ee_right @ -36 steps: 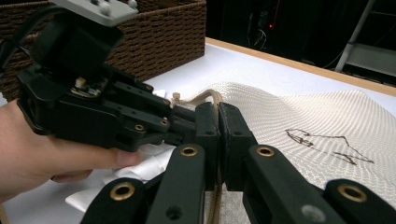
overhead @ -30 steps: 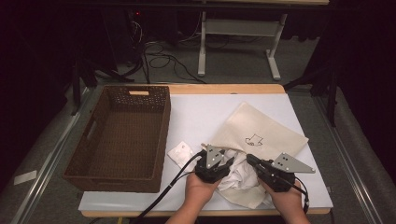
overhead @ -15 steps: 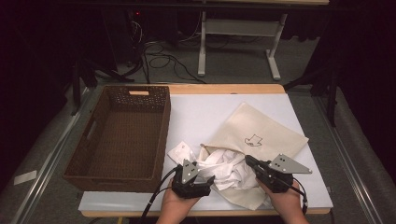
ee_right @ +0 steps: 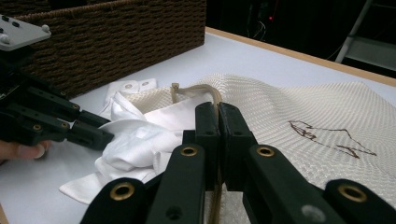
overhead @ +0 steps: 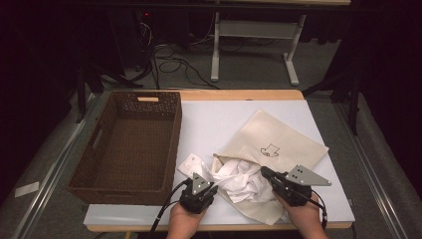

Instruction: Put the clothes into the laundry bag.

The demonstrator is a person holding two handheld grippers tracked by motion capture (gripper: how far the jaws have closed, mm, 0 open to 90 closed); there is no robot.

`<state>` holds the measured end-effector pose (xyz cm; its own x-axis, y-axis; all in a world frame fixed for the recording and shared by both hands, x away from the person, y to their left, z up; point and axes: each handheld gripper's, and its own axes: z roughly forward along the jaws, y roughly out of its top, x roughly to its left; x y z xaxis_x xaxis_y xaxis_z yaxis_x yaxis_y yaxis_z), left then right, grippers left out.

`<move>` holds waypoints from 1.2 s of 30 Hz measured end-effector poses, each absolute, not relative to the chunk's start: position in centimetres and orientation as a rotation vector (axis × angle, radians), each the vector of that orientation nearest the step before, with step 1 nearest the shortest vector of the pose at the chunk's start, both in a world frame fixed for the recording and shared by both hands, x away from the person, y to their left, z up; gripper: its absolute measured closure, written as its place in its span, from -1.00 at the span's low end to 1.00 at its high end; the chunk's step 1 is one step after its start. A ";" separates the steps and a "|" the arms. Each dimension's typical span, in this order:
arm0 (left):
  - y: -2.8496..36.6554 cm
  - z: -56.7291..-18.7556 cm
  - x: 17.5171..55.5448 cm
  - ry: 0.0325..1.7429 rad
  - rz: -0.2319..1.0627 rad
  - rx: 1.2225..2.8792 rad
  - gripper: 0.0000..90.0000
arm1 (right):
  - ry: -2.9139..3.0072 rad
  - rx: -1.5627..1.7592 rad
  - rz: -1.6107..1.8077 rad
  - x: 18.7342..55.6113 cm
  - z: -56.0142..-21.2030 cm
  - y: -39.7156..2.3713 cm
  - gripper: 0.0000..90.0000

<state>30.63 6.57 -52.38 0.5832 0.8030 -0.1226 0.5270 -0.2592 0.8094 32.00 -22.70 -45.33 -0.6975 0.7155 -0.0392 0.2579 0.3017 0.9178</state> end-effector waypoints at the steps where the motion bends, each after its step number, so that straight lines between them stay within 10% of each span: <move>1: 6.6 -52.3 30.6 1.066 0.406 1.929 0.84 | 2.127 0.874 1.376 32.0 -45.3 -22.7 0.98; 36: -4.2 -50.0 33.1 0.782 0.306 1.873 0.93 | 2.130 0.892 1.404 32.2 -45.5 -22.9 0.98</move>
